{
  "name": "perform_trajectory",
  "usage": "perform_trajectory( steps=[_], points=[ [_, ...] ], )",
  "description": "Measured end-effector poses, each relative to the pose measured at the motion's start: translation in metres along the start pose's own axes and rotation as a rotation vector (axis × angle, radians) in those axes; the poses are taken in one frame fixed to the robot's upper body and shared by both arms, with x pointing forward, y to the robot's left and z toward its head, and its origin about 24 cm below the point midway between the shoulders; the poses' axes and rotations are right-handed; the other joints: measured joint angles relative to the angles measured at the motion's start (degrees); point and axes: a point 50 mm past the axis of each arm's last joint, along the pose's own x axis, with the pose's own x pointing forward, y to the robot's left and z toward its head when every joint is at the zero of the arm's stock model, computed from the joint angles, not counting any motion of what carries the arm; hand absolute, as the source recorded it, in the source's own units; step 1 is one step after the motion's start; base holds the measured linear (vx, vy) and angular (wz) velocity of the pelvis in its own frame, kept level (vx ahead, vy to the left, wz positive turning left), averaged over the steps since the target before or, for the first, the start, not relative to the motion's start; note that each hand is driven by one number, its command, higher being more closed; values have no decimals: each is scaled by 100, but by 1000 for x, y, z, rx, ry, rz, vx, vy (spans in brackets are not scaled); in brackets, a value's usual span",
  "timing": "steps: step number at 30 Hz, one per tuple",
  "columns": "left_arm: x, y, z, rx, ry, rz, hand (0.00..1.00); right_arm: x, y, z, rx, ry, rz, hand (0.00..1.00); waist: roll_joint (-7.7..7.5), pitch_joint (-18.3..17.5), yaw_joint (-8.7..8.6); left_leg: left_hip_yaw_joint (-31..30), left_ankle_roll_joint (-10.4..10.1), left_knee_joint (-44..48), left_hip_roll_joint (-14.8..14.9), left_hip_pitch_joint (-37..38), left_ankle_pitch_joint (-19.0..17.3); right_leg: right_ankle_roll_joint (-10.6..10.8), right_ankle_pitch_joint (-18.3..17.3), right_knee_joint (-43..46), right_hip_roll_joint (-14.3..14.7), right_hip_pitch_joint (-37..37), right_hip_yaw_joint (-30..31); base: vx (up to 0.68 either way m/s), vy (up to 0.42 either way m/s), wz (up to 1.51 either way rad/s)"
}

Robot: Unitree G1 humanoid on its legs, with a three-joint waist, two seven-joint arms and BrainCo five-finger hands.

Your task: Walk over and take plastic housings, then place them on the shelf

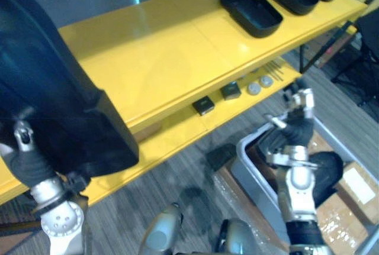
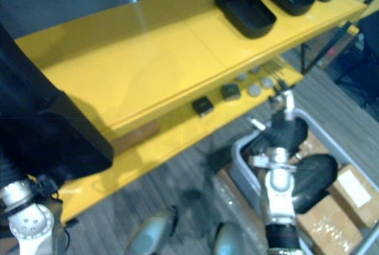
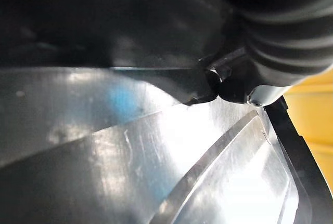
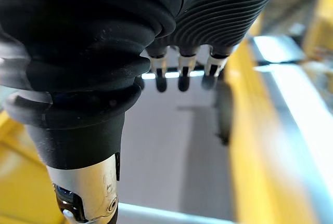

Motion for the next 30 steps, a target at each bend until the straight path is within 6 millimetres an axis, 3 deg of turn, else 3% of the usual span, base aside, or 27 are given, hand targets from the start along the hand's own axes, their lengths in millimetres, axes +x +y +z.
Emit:
perform_trajectory(
  steps=[2, 4, 5, 6, 7, 8, 9, 10, 13, 18, 22, 26, 30],
  points=[
    [2, -1, 0, -13, -2, 7, 100, 4, -8, 15, -31, -62, 8, 0, 30, -6, -59, -254, -122, -78, 216, 126, -83, 126, 127, -1080, 331, -121, 215, 141, -209, 51],
    [-1, -1, -1, -8, 15, -1, 100, 2, -16, 30, -56, -114, 14, 0, -7, -40, -77, -488, -301, -86, 260, 230, -211, 101, 462, -1807, 407, -96, 379, 170, -262, 68],
    [-1, -2, -1, -10, 16, -12, 100, 0, -20, 38, -59, -137, 13, 0, -201, -156, -95, -608, -377, -59, 153, 213, -314, 79, 564, -1913, 375, -14, 565, 190, -334, 74],
    [-1, -2, 0, -11, 14, -19, 100, 0, -21, 40, -64, -146, 11, 0, -276, -201, -88, -653, -423, -25, 103, 202, -388, 207, 675, -2001, 366, 74, 646, 190, -392, 78],
    [-4, -3, -1, -26, 29, -14, 100, 4, -23, 43, -70, -161, 14, 0, -180, -185, -81, -491, -468, 86, 299, 199, -576, 366, 1011, -1985, 412, 142, 521, 128, -266, 44],
    [-6, -3, -2, -29, 38, -11, 100, 4, -24, 43, -61, -157, 12, 0, -91, -207, -73, -297, -486, 78, 524, 170, -598, 291, 968, -1961, 491, 165, 436, 97, -272, 46],
    [-9, -3, -2, -31, 48, -6, 100, 6, -25, 43, -40, -154, 10, 0, 52, -274, -78, 18, -629, -49, 852, 127, -492, 199, 913, -1963, 563, 186, 297, 111, -227, 32],
    [-9, -4, -2, -33, 48, -10, 100, 10, -25, 43, -19, -152, 12, 0, 119, -311, -80, 152, -803, -329, 960, 241, -338, 200, 914, -1963, 566, 199, 235, 145, -260, 29],
    [-5, -11, 0, -66, 27, -6, 100, 24, -17, 45, 25, -187, 51, 0, 175, -341, -89, 344, -870, -895, 997, 465, -22, 190, 921, -1992, 503, 226, 221, 137, -135, 10],
    [4, -29, -7, -129, 17, 61, 100, 45, 29, 50, 139, -247, 232, 0, 238, -323, -97, 447, -862, -1339, 958, 673, 255, 187, 923, -2114, 384, 344, 163, 51, -27, 10],
    [1, -42, -11, -96, 35, 26, 100, 39, 61, 45, 235, -199, 368, 0, 288, -307, -191, 440, -808, -1643, 809, 794, 661, 191, 921, -2380, 146, 856, -459, 22, -18, 73],
    [-1, -46, -13, -59, 45, -8, 100, 34, 92, 45, 301, -191, 486, 0, 351, -318, -85, 440, -764, -1980, 769, 836, 941, 180, 841, -2382, -26, 1037, -895, -34, 13, 66],
    [-7, -37, -16, -13, 76, -29, 100, 30, 115, 41, 315, -164, 550, 0, 367, -330, -60, 464, -627, -2183, 692, 920, 1060, 215, 754, -2369, -173, 1194, -1070, -83, 27, 31]
  ],
)
